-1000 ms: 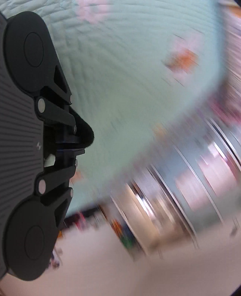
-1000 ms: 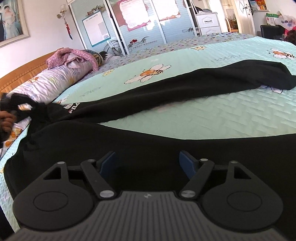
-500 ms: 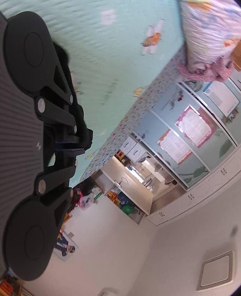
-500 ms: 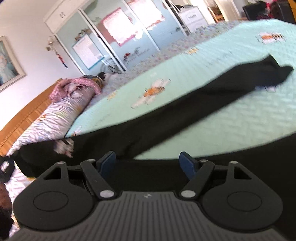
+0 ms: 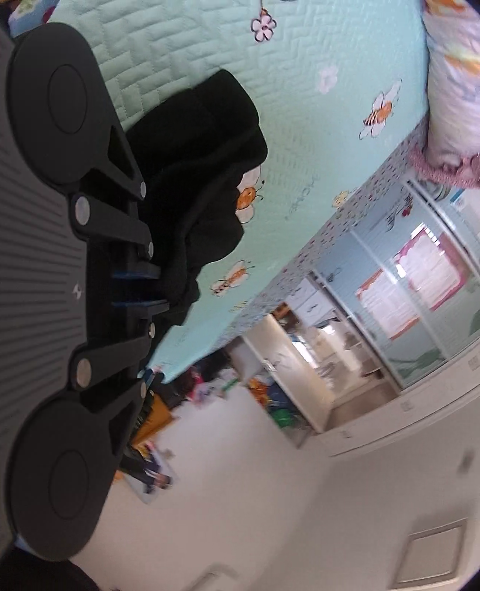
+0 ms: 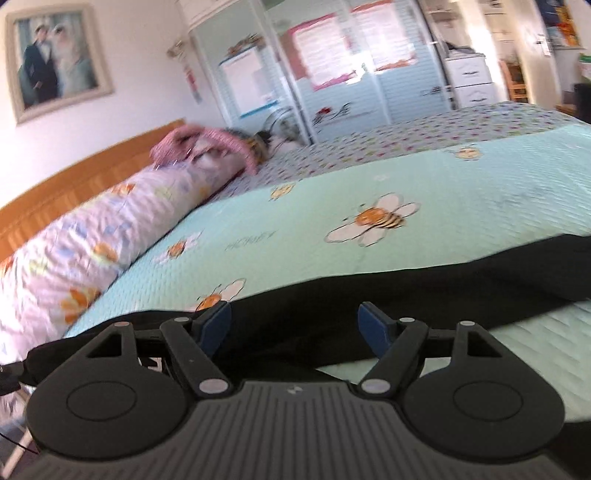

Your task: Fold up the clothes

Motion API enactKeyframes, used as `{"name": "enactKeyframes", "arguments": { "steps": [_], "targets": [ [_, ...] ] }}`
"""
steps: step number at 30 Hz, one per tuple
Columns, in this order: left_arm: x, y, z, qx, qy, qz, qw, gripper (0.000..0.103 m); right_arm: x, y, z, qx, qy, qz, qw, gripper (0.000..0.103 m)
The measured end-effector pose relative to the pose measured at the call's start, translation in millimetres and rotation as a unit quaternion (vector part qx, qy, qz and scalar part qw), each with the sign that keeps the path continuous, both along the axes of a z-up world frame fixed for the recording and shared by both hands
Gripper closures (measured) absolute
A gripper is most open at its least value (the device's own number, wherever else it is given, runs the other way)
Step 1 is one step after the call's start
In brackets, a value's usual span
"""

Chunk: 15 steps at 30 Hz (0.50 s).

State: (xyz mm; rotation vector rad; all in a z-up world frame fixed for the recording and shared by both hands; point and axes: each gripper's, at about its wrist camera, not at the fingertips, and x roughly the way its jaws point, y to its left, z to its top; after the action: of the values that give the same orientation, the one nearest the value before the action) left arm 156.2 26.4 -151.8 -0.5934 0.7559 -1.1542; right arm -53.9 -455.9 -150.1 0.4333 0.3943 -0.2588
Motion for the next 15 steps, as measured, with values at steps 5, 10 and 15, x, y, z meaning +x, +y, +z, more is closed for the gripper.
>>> {"name": "enactKeyframes", "arguments": {
  "steps": [5, 10, 15],
  "targets": [
    [-4, -6, 10, -0.012, -0.014, -0.022, 0.9996, 0.095, 23, 7, -3, -0.030, 0.028, 0.027, 0.999, 0.026],
    [-9, -5, 13, -0.023, -0.018, -0.033, 0.9990, 0.095, 55, 16, 1, -0.163, 0.080, 0.122, 0.976, 0.026],
    [-8, -1, 10, -0.032, -0.011, -0.025, 0.9991, 0.095, 103, 16, -5, -0.259, 0.161, 0.245, 0.920, 0.026]
  ]
}}
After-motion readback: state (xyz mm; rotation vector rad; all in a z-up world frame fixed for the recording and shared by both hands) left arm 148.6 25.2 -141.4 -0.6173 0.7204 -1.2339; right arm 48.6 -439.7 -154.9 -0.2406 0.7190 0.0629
